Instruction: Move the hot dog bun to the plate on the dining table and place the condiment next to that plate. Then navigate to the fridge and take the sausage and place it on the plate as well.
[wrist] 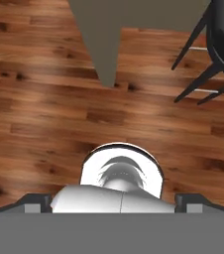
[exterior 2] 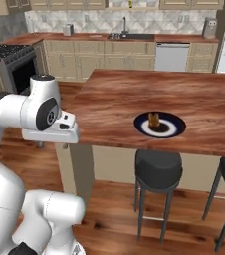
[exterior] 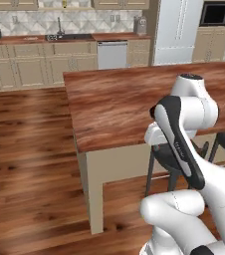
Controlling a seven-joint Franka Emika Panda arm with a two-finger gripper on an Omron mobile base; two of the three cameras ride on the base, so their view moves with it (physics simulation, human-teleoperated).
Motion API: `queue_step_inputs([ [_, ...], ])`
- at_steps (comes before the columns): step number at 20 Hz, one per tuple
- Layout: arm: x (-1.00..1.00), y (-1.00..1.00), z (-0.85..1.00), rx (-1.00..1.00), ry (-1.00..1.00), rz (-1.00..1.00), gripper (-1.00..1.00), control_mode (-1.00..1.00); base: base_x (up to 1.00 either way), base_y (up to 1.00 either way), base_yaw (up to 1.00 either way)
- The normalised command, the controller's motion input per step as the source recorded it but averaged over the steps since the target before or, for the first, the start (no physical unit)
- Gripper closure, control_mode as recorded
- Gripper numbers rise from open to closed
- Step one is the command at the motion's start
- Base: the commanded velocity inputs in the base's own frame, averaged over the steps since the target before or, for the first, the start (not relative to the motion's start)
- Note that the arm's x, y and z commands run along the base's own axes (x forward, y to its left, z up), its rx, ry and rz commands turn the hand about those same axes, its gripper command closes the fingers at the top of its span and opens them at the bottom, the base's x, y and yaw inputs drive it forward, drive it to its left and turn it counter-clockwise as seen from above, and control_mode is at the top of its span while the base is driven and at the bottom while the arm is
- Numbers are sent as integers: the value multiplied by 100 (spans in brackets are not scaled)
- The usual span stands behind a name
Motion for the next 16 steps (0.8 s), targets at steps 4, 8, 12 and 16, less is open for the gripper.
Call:
queue_step_inputs([
  [4, 0, 0, 0, 0, 0, 0, -100, 100, -9, 100, -2],
  [8, 0, 0, 0, 0, 0, 0, -100, 100, 10, 100, -8],
  [12, 0, 0, 0, 0, 0, 0, -100, 100, 47, 100, -14],
  [16, 0, 0, 0, 0, 0, 0, -100, 100, 79, 100, -15],
])
